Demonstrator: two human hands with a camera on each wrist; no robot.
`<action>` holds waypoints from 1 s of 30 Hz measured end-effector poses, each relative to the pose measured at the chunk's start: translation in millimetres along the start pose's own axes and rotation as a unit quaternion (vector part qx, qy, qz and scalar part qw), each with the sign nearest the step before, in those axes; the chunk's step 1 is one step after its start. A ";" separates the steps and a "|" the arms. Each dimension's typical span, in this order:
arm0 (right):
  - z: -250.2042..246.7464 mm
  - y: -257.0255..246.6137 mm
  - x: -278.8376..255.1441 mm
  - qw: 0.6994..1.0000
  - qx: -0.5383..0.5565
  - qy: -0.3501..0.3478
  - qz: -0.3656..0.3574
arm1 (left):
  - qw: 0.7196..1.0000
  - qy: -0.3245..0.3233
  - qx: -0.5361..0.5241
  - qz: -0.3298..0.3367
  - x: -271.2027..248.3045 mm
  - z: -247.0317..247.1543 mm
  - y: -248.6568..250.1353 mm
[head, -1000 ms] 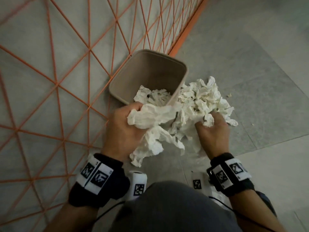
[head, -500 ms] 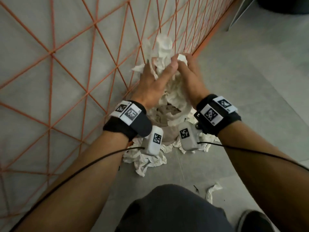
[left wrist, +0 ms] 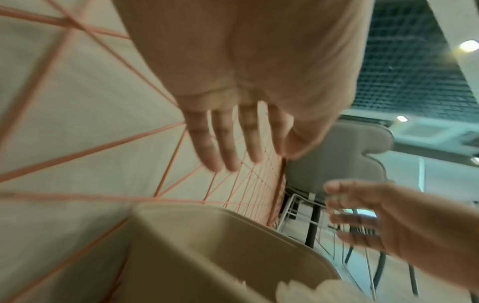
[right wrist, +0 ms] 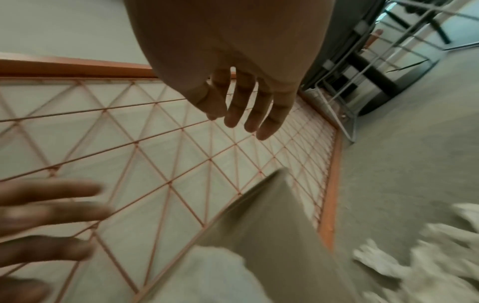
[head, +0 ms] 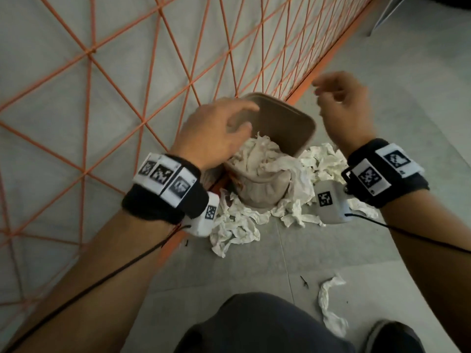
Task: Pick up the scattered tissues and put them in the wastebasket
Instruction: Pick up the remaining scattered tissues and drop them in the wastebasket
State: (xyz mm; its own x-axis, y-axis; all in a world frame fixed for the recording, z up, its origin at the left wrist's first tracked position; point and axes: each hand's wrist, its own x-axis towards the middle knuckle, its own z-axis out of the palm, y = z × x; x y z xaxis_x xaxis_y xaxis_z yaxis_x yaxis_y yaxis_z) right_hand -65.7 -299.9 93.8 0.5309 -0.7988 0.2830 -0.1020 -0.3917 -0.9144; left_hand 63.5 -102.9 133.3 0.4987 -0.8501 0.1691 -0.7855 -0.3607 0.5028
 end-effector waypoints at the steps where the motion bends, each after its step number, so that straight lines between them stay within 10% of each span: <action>1: -4.6 11.1 -4.6 1.000 0.001 0.026 0.008 | 0.996 0.082 -0.042 0.005 -12.0 1.2 -2.1; 5: -10.4 69.1 -34.8 0.991 -0.071 0.069 0.093 | 0.970 0.225 -0.026 -0.085 -68.4 54.2 -47.2; 10: 1.5 143.4 -84.0 0.917 -0.292 -0.179 0.204 | 0.947 -0.141 0.072 -0.280 -116.4 147.0 -115.2; 15: 20.4 201.7 -131.5 0.829 -0.379 -0.335 0.239 | 0.901 -0.256 0.091 -0.339 -136.6 201.0 -124.7; 22: 18.2 206.9 -165.1 0.833 -0.453 -0.275 0.159 | 0.943 -0.144 0.060 -0.293 -152.8 221.3 -118.4; 30: 4.0 194.8 -171.4 0.903 -0.307 -0.229 0.193 | 0.971 -0.019 0.018 -0.237 -131.4 189.1 -101.9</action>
State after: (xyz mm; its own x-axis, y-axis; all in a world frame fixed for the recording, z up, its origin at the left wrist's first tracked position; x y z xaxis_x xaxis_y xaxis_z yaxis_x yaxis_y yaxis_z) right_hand -173.2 -237.4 -134.1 0.6345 -0.7119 -0.3010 -0.7268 -0.4170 -0.5458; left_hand 8.7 -27.0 -100.5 0.7937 -0.5990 -0.1061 -0.4838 -0.7273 0.4868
